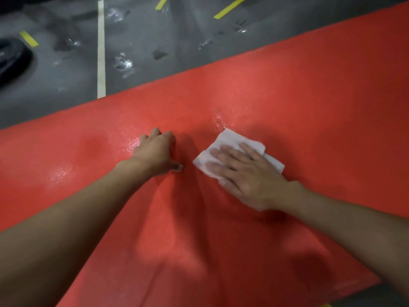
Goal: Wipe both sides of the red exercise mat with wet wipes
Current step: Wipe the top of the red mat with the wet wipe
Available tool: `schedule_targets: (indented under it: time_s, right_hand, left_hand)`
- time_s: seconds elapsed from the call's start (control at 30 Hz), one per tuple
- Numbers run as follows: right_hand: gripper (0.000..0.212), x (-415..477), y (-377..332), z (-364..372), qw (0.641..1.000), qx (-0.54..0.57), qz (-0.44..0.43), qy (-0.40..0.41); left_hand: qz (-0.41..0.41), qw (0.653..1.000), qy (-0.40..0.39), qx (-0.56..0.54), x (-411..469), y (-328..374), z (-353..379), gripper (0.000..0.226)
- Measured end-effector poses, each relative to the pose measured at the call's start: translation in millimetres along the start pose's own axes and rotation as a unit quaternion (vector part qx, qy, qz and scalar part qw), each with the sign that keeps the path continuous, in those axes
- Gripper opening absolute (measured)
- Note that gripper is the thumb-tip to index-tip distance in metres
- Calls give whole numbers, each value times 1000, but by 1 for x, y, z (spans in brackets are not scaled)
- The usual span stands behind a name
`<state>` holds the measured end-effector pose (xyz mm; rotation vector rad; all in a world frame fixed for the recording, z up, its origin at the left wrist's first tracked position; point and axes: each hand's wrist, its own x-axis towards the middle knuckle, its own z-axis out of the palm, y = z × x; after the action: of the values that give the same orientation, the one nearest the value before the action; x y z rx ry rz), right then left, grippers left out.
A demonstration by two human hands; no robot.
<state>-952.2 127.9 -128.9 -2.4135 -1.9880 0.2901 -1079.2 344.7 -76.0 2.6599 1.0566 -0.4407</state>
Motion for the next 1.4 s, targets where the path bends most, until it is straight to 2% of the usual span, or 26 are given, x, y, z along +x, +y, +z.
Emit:
schedule_targets:
  time_s: [0.1, 0.13, 0.23, 0.27, 0.3, 0.4, 0.43, 0.57, 0.6, 0.7, 0.73, 0.87, 0.9, 1.0, 1.03, 1.17, 1.2, 1.3, 1.33, 1.4]
  right_hand:
    - [61, 13, 1, -3, 991, -18, 133, 21]
    - [64, 14, -10, 1, 991, -23, 128, 13]
    - [61, 8, -24, 4, 1000, -8, -19, -3]
    - [60, 11, -13, 2, 999, -3, -34, -2]
    - [60, 17, -1, 0, 1000, 0, -11, 8]
    - [64, 34, 5, -4, 990, -14, 140, 27]
    - [67, 38, -4, -2, 990, -20, 139, 19]
    - [62, 34, -9, -3, 999, -15, -31, -6]
    - [61, 38, 4, -5, 1000, -12, -24, 3]
    - [66, 54, 16, -12, 993, -18, 111, 24]
    - [67, 57, 9, -9, 993, -22, 116, 20]
    - [62, 49, 4, -7, 999, -16, -32, -6]
    - [61, 53, 17, -9, 1000, -14, -25, 1]
    - [65, 71, 35, -16, 993, -21, 116, 19]
    - [67, 74, 29, -14, 991, -31, 125, 21]
    - [62, 67, 16, -9, 999, -23, -34, 7]
    - [62, 71, 28, -11, 999, -17, -31, 11]
    - [66, 92, 47, -19, 993, -11, 112, 32]
    - [67, 96, 41, -16, 991, -28, 128, 38]
    - [66, 94, 24, -9, 997, -37, 66, 27]
  left_hand:
    - [-23, 1000, 17, -2, 2, -2, 8, 90]
    - [-24, 1000, 12, -10, 3, -3, 10, 99]
    - [-22, 999, -23, -16, 11, -10, 8, 120]
    - [-25, 999, -29, -10, 13, -11, 7, 123]
    - [-28, 999, -31, -5, 14, -11, 7, 124]
    - [-37, 999, -30, -4, 16, -11, 9, 128]
    - [-39, 999, -35, -6, 17, -11, 8, 130]
    - [-52, 997, -60, -3, 23, -12, 6, 137]
    - [-57, 996, -64, -2, 24, -11, 5, 138]
    - [-70, 994, -83, -8, 25, -11, 4, 140]
    - [-71, 993, -89, -9, 25, -10, 3, 140]
    - [-74, 992, -100, -10, 28, -8, 1, 141]
    - [-73, 992, -103, -12, 29, -8, 1, 142]
    - [-70, 991, -110, -18, 31, -9, 1, 144]
    - [-71, 991, -112, -16, 32, -8, 1, 145]
    - [-65, 991, -116, -1, 34, -7, -1, 147]
    - [-63, 991, -117, 0, 35, -8, -1, 148]
    - [-55, 991, -126, -8, 38, -9, -4, 149]
    - [-53, 990, -128, -8, 40, -10, -5, 149]
    - [-51, 991, -124, -16, 43, -9, -11, 142]
